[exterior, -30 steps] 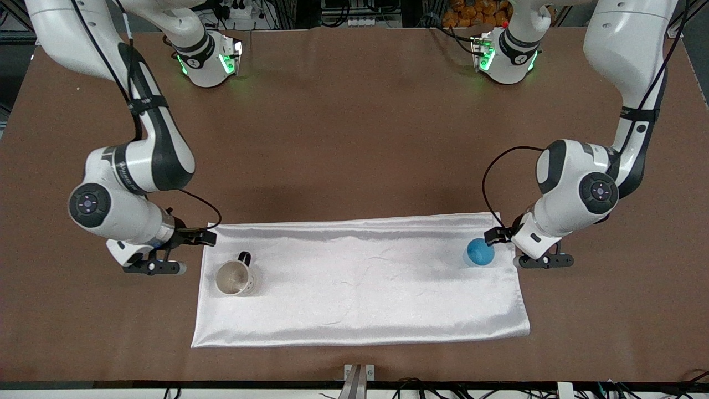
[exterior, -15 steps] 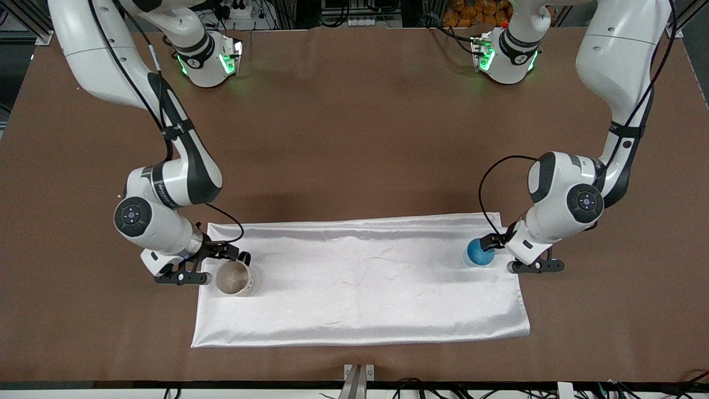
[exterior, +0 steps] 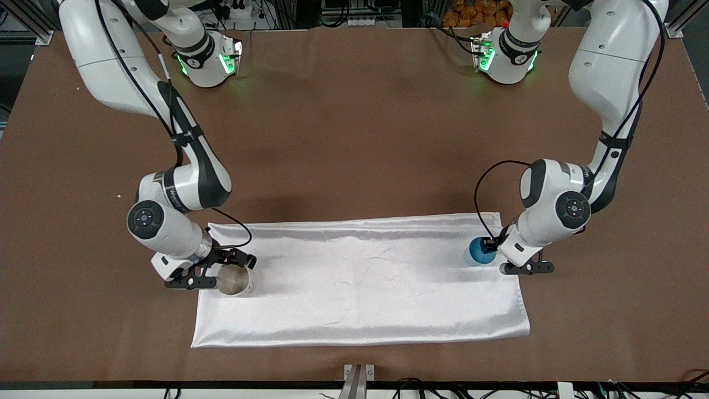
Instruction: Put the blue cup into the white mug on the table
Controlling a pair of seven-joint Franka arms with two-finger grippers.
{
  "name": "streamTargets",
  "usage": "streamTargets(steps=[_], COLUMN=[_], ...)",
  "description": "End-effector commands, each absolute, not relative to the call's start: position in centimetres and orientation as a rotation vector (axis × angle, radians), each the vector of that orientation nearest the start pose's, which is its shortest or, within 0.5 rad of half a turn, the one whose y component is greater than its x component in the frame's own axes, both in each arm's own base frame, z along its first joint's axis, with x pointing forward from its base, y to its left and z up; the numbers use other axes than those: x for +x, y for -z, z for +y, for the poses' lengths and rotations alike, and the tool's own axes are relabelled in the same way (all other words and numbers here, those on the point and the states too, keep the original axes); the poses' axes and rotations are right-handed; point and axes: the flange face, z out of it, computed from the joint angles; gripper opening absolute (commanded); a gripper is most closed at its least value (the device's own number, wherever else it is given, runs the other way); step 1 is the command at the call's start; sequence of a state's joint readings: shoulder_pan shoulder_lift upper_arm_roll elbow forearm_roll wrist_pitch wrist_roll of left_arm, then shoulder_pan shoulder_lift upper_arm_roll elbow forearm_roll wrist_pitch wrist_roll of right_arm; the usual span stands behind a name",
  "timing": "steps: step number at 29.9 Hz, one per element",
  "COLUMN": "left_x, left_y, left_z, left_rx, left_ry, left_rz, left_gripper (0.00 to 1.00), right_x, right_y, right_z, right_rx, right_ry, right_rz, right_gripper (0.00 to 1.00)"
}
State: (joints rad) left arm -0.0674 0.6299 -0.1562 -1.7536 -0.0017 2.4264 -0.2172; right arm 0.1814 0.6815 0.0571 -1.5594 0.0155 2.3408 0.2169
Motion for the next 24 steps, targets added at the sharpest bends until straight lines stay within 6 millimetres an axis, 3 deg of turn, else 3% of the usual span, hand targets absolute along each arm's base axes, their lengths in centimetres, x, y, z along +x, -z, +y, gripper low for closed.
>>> streamTargets(steps=[1,9,24], left_x=[66.0,66.0,67.0], left_y=[-22.1,-22.3,-24.4], left_z=[-14.2,-14.1,-14.1], left_rx=[-3.228,-3.227,-3.228], left_ry=[0.074,0.080,0.137], left_rz=[-0.016,-0.013,-0.001], left_gripper=[0.00,0.00,0.00], right_x=[70.3,70.1,69.3], right_y=[-26.3,-27.3,-24.8], right_z=[16.6,17.3,19.0], right_rx=[-3.078,-3.084,-3.085], right_ry=[0.157,0.092,0.043], right_rz=[0.007,0.002,0.083], right_gripper=[1.00,1.00,1.00])
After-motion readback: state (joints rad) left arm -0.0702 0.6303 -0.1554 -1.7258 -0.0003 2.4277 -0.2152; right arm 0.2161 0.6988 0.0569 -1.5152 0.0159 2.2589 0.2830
